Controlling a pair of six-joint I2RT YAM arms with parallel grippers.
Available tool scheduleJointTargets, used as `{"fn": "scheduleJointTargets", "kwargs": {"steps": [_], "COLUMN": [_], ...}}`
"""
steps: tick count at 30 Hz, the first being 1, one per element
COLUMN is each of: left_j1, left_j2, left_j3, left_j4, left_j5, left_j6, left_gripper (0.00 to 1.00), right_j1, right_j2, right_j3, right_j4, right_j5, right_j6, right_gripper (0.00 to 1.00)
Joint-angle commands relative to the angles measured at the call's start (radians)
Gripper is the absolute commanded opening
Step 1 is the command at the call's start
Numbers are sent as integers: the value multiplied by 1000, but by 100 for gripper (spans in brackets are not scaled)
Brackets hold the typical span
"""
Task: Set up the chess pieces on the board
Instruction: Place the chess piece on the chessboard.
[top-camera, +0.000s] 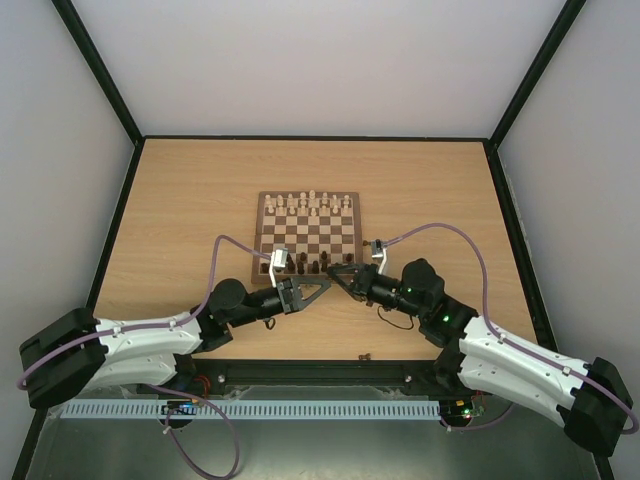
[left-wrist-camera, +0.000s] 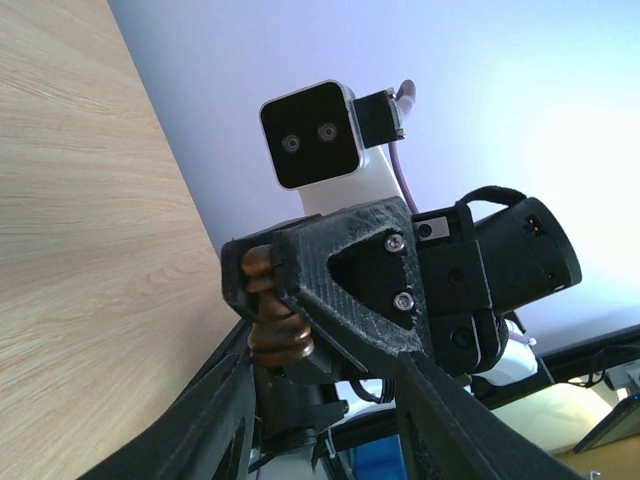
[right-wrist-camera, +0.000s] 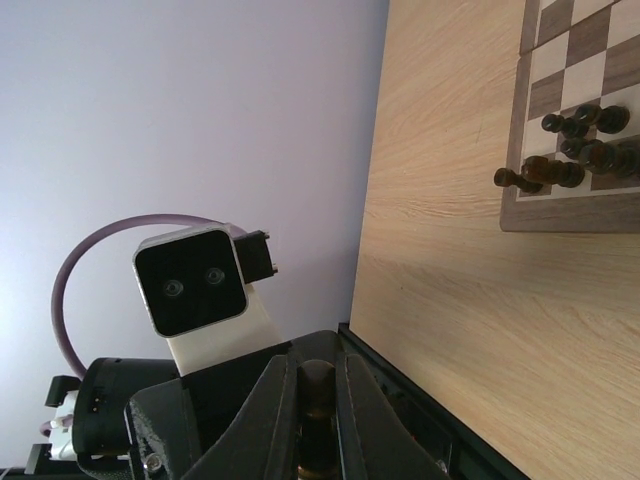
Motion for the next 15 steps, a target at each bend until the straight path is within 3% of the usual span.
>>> {"fn": "scheduleJointTargets", "kwargs": {"steps": [1,8,15], "left_j1": [-5,-5,-6], "left_j2": [12,24,42], "left_j3": [1,-3,2], "left_j4": [85,87,81], "left_j5": [-18,-34,-53], "left_j6": [3,-1,-4], "left_gripper": [41,32,35], "right_j1": [9,11,17], "right_j2": [-2,0,-2], "right_j3": [9,7,5], "right_j4": [48,51,46], "right_j5": [23,13,0], "right_j6": [7,10,9], "right_gripper": [1,1,1]}}
